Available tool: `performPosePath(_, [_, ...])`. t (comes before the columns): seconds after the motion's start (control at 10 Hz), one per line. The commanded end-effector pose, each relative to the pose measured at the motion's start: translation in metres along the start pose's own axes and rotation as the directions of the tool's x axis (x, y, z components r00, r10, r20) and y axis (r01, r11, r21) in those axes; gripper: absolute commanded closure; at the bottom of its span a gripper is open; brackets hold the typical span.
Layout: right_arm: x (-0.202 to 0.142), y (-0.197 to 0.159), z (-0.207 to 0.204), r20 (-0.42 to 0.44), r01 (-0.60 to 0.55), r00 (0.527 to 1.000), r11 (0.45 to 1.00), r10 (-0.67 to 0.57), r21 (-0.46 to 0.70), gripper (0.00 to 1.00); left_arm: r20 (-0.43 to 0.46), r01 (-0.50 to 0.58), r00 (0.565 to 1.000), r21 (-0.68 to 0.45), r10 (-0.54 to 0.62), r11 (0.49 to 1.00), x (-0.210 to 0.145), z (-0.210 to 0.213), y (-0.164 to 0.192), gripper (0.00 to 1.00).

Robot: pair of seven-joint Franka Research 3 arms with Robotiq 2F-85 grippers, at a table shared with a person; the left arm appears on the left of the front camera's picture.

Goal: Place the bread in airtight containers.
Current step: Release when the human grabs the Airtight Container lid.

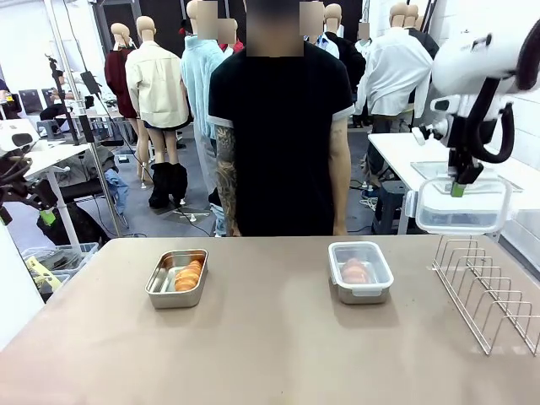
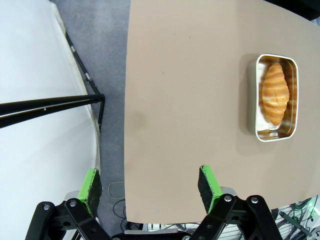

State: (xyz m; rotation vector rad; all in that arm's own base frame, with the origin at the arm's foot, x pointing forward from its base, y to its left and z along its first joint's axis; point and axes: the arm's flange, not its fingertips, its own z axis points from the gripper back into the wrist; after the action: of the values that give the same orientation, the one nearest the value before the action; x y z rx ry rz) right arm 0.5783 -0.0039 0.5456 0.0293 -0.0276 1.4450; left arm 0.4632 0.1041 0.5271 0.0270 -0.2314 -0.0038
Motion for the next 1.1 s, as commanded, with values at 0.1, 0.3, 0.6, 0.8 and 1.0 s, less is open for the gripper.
performPosePath(0.1, [0.034, 0.002, 0.055, -0.04, -0.045, 0.998, 0.999, 0.045, 0.01, 1.0, -0.002, -0.015, 1.0, 0.016, 0.015, 1.0, -0.001, 0.001, 0.0, 0.0])
performPosePath(0.3, [0.065, -0.021, 0.092, -0.012, -0.051, 0.999, 0.997, 0.051, -0.054, 1.0, -0.002, -0.015, 1.0, 0.016, 0.015, 1.0, -0.001, 0.001, 0.0, 0.0])
performPosePath(0.6, [0.098, -0.06, 0.125, 0.036, -0.096, 0.994, 0.983, 0.103, -0.156, 1.0, -0.002, -0.015, 1.0, 0.016, 0.015, 1.0, -0.001, 0.001, 0.0, 0.0])
performPosePath(0.8, [0.105, -0.077, 0.131, 0.063, -0.107, 0.991, 0.974, 0.122, -0.198, 1.0, -0.002, -0.015, 1.0, 0.016, 0.015, 1.0, -0.001, 0.001, 0.0, 0.0])
performPosePath(1.0, [0.099, -0.087, 0.126, 0.08, -0.095, 0.99, 0.974, 0.113, -0.204, 1.0, -0.002, -0.015, 1.0, 0.016, 0.015, 1.0, -0.001, 0.001, 0.0, 0.0])
